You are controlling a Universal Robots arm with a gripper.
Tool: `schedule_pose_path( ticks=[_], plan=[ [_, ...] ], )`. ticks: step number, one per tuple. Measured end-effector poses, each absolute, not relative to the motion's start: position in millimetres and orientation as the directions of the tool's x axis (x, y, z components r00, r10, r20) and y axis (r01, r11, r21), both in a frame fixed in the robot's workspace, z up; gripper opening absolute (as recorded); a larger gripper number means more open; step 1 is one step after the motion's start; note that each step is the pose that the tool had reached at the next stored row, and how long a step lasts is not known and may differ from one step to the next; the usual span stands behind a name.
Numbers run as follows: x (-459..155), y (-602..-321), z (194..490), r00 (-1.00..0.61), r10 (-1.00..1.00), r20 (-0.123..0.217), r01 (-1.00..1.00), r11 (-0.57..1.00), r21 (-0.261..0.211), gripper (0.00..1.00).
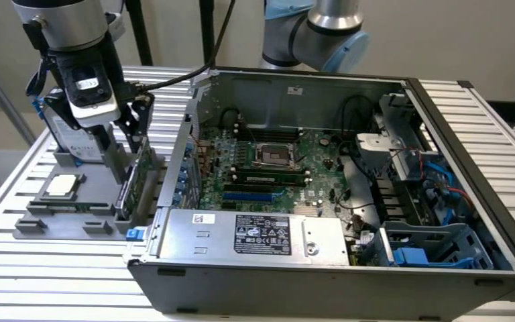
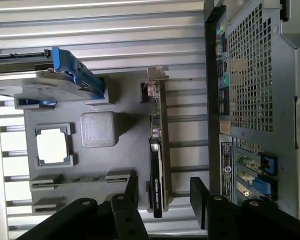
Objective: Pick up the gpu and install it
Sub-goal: 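Pick up the gpu and move the gpu toward the slot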
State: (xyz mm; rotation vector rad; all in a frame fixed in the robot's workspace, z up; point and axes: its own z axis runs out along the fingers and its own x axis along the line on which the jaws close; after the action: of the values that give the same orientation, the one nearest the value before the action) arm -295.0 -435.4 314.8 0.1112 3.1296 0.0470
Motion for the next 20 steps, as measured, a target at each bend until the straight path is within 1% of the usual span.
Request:
schedule_pose_path(
  ticks=[20],
  plan=[
    [-296,-435,279,-0.997,0.071,-0.009,0.071,0.997,0.03,0.54]
  ],
)
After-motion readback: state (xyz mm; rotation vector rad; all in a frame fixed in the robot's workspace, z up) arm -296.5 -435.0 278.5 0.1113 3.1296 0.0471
